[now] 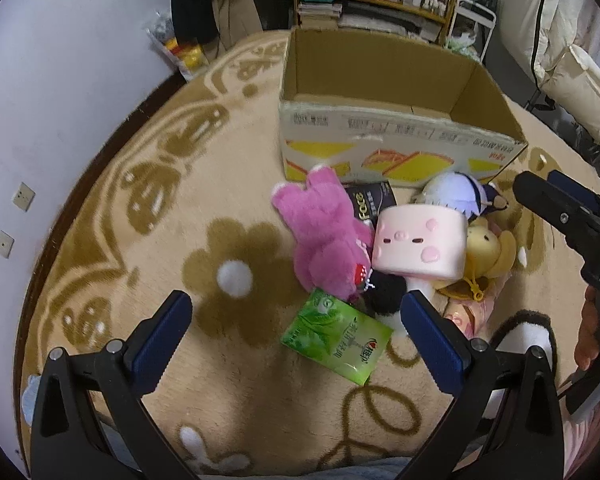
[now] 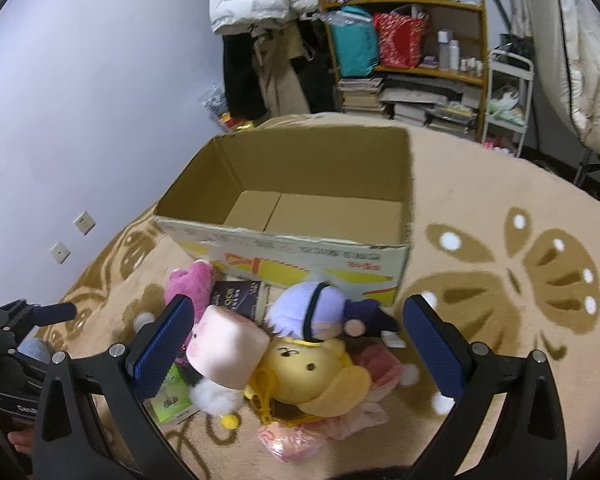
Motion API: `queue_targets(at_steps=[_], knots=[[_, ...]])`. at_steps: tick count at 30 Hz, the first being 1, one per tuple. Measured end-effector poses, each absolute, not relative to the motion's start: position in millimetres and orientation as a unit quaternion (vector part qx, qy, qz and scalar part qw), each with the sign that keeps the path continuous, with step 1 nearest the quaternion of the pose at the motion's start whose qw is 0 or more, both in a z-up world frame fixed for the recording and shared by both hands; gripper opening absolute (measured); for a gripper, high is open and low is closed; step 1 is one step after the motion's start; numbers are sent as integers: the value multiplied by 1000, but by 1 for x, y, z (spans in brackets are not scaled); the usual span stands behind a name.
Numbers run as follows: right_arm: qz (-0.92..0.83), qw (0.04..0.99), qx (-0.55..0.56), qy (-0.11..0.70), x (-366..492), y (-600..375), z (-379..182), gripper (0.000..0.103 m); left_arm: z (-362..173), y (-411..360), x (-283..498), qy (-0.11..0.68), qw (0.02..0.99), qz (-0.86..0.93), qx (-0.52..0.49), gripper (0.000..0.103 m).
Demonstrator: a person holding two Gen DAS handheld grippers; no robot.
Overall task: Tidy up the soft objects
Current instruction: 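Lower right tool onto marshmallow plush while left tool lowers onto green tea pouch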
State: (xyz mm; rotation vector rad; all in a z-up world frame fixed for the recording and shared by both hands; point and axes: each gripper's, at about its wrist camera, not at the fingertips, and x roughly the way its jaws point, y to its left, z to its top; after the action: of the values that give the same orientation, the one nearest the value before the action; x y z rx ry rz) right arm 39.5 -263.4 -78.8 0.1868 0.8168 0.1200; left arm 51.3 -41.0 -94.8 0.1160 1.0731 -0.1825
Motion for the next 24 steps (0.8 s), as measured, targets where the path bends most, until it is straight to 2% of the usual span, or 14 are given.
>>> queue_targets(at_steps=[10, 24], knots=[[102, 898, 76, 421, 57, -241, -98, 103, -124, -48, 63, 556, 824, -87, 64, 103], [171, 864, 129, 456, 67, -236, -127, 103, -162, -68, 71, 615, 774, -128, 82, 103]])
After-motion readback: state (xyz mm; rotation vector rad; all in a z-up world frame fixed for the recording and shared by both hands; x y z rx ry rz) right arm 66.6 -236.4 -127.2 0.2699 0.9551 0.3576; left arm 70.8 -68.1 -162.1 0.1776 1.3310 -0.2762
